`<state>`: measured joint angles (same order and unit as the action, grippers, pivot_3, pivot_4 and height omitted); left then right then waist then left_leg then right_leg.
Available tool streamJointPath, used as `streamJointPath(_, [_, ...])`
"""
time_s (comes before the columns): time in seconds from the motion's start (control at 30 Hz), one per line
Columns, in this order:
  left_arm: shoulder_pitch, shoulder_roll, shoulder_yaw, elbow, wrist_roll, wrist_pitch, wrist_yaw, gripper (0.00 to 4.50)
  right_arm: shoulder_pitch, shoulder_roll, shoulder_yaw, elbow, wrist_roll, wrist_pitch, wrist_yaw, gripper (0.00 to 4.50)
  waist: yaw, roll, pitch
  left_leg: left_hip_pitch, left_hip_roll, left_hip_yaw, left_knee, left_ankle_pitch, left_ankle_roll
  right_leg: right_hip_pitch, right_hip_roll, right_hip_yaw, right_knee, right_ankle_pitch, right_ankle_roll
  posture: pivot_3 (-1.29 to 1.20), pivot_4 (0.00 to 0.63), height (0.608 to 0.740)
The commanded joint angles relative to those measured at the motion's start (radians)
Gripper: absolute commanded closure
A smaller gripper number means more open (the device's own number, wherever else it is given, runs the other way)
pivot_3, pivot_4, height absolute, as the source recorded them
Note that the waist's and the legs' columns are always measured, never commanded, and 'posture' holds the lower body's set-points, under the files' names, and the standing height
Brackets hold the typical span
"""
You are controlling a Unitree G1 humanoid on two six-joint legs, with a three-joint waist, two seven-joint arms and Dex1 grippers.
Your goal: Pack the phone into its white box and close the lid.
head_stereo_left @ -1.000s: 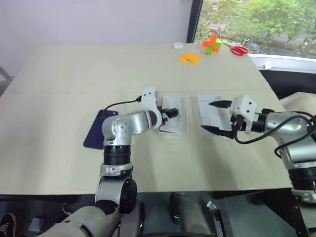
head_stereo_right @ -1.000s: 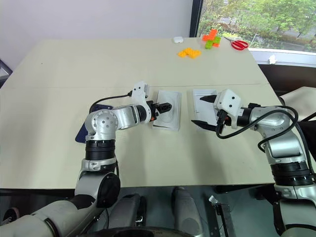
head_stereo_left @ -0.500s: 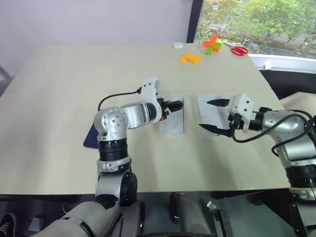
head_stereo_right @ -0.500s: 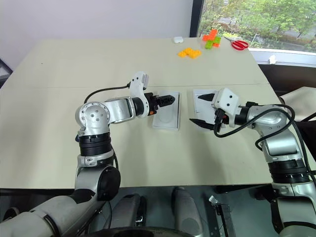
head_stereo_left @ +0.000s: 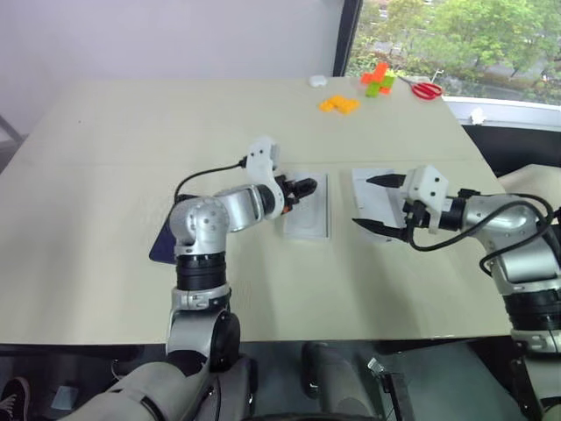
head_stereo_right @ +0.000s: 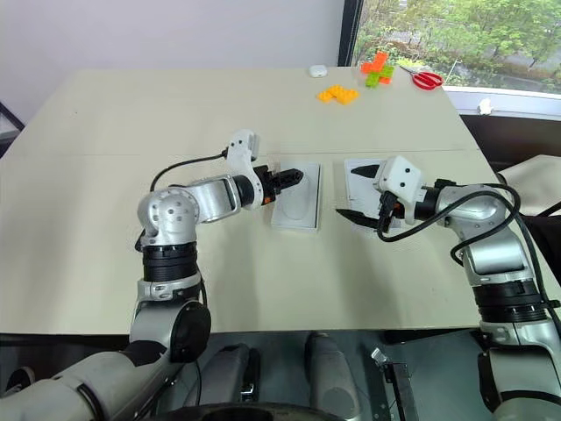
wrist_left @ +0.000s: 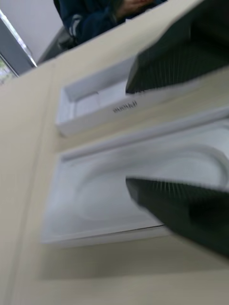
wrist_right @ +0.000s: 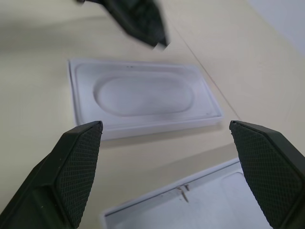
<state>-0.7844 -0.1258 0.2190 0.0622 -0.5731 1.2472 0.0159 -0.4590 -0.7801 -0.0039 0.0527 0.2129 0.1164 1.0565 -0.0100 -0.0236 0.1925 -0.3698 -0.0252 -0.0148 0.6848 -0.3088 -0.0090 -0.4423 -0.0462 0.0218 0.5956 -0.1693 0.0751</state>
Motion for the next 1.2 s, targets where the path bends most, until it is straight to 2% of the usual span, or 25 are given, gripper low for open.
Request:
streamJointPath(0.03, [-0.018,0.022,-0.054,0.078,0.045,-0.058,-0.038,3.61,-0.031,0.005,-0.006,0.002,-0.004,-0.021,-0.007,0.0,-0.001,0.0,0.0,0.0,0.0,0.0,0.0,0.0,0.0,0.0,0.0,0.0,0.0,0.0,0.0,0.0,0.15,0.74])
streamJointPath(0.1, [-0.036,0.029,-0.06,0.137,0.059,-0.082,-0.051,4.44,-0.035,0.007,-0.007,0.004,-0.004,-0.021,-0.007,0.0,-0.001,0.0,0.0,0.0,0.0,0.0,0.0,0.0,0.0,0.0,0.0,0.0,0.0,0.0,0.0,0.0,0.15,0.74])
streamJointPath(0.33, [-0.096,0.021,-0.079,0.288,0.096,-0.136,-0.09,4.44,-0.03,0.008,-0.015,-0.002,-0.008,-0.019,-0.018,0.0,0.0,0.0,0.0,0.0,0.0,0.0,0.0,0.0,0.0,0.0,0.0,0.0,0.0,0.0,0.0,0.0,0.15,0.74])
streamJointPath(0.5, [-0.111,0.023,-0.091,0.327,0.117,-0.158,-0.102,4.44,-0.029,0.005,-0.016,-0.004,-0.008,-0.018,-0.019,0.0,0.0,0.0,0.0,0.0,0.0,0.0,0.0,0.0,0.0,0.0,0.0,0.0,0.0,0.0,0.0,0.0,0.15,0.74])
streamJointPath(0.67, [-0.14,-0.035,-0.009,0.398,0.066,-0.105,-0.089,4.44,-0.036,0.007,-0.016,-0.003,-0.01,-0.018,-0.025,0.0,0.0,0.0,0.0,0.0,0.0,0.0,0.0,0.0,0.0,0.0,0.0,0.0,0.0,0.0,0.0,0.0,0.15,0.74])
streamJointPath(0.87, [-0.16,-0.053,0.01,0.447,0.074,-0.124,-0.093,4.44,-0.051,0.014,-0.023,-0.01,0.003,-0.01,-0.037,0.0,0.0,0.0,0.0,0.0,0.0,0.0,0.0,0.0,0.0,0.0,0.0,0.0,0.0,0.0,0.0,0.0,0.15,0.74])
streamJointPath(1.1, [-0.174,-0.013,-0.072,0.383,0.116,-0.174,-0.145,4.44,-0.047,0.008,-0.023,-0.022,0.004,-0.003,-0.036,0.0,0.0,0.0,0.0,0.0,0.0,0.0,0.0,0.0,0.0,0.0,0.0,0.0,0.0,0.0,0.0,0.0,0.15,0.74])
streamJointPath(1.2, [-0.098,0.111,-0.163,0.098,0.107,-0.264,-0.307,4.44,-0.047,0.014,-0.039,-0.033,0.028,0.023,-0.042,0.0,-0.008,0.0,0.001,0.0,0.001,0.001,0.0,0.0,0.0,-0.001,0.0,0.0,0.001,0.0,0.0,0.0,0.15,0.74])
